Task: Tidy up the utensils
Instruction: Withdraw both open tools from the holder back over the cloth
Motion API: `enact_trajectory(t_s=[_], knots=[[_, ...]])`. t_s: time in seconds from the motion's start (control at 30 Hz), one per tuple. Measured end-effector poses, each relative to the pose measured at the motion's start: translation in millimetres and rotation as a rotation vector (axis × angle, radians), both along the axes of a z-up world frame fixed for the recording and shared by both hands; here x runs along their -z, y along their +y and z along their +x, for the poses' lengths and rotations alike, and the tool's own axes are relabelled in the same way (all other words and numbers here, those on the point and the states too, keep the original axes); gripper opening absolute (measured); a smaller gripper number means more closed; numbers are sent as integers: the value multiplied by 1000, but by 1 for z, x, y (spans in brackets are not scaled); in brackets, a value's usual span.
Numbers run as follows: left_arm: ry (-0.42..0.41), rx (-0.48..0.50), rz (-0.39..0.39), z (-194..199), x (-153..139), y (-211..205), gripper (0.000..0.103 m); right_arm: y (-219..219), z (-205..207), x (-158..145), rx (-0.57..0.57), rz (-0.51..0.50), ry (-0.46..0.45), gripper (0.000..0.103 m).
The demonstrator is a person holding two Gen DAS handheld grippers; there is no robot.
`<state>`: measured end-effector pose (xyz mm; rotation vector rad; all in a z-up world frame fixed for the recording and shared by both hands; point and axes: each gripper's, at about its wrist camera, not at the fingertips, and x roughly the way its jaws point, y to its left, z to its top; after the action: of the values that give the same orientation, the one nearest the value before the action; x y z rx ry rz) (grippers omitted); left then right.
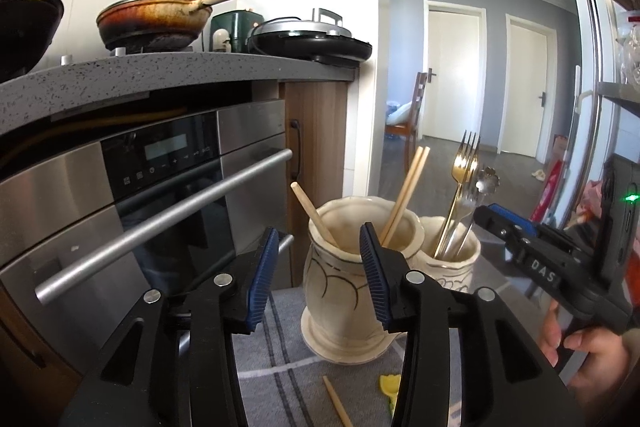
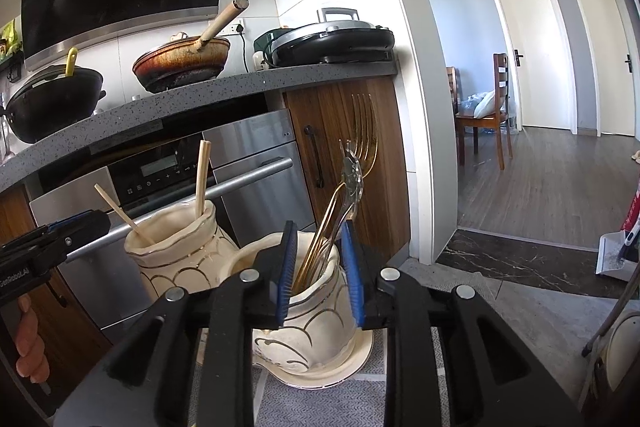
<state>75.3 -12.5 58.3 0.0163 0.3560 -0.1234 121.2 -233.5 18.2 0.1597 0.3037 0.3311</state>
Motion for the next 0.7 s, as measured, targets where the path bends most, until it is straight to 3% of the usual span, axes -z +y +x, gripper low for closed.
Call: enact_trajectory(t_s=[0.17, 0.3, 0.37, 0.43, 0.7], knots=[[3, -1, 3, -11, -1, 2, 53, -3, -7, -1, 8, 7, -3, 41], [7, -16, 13, -20, 1, 6, 66, -8, -20, -2, 10, 24, -9, 75], [-2, -36, 28, -26, 2, 7, 81, -10, -29, -3, 3, 33, -16, 84], [-21, -52, 36, -33, 2, 10, 87, -12, -37, -3, 4, 33, -21, 97], [10, -78, 33, -51, 9, 24, 92, -20, -74, 6, 49, 12, -24, 98]])
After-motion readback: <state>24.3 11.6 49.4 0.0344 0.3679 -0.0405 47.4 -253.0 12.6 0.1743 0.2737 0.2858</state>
